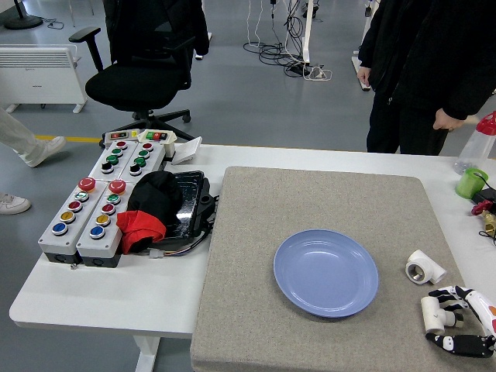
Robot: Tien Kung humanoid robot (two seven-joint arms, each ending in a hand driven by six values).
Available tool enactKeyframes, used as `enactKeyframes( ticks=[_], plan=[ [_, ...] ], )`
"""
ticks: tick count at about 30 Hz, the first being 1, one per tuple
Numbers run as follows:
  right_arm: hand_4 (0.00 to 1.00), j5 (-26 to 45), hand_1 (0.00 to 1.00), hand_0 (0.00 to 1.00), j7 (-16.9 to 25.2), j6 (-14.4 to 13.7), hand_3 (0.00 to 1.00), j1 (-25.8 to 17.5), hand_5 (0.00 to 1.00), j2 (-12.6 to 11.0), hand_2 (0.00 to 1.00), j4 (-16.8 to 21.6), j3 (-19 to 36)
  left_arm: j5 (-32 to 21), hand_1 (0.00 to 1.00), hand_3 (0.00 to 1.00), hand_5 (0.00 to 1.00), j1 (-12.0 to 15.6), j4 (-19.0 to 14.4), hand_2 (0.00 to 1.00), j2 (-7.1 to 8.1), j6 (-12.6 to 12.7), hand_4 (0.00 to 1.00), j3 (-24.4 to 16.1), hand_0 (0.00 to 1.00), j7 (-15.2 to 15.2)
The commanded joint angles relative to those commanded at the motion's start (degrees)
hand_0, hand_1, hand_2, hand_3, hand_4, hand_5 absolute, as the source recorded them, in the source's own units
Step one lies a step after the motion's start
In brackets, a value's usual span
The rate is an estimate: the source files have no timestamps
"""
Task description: Pick pipe place plate twice
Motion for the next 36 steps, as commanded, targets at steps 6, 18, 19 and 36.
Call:
enactKeyframes(
  ticks=[6,18,19,36],
  plan=[
    [0.591,1.61,0.406,0.259,1.96,-1.64,0.583,0.61,0.085,0.28,0.511,0.90,-0.42,0.18,0.623,0.570,0.998,0.22,-0.04,0.634,0.02,-0.10,0.407,-0.08,0.655,0.05],
    [0.554,2.78,0.415,0.272,1.00,-0.60,0.580,10.84,0.064,2.05,0.515,0.79,-9.00,-0.97,0.623,0.570,0.998,0.83,-0.21,0.634,0.04,-0.01,0.406,0.67,0.655,0.29],
    [0.554,2.80,0.415,0.272,0.81,-0.45,0.580,12.23,0.064,1.94,0.515,0.69,-10.40,-1.17,0.623,0.570,0.998,0.82,-0.22,0.634,0.06,-0.02,0.406,0.84,0.655,0.29],
    [0.593,7.19,0.528,0.402,-2.74,1.60,0.617,30.67,0.127,10.01,0.557,-12.00,-27.65,-2.82,0.624,0.571,0.998,-0.12,-0.77,0.634,0.34,-0.02,0.408,1.75,0.655,1.13]
  ],
)
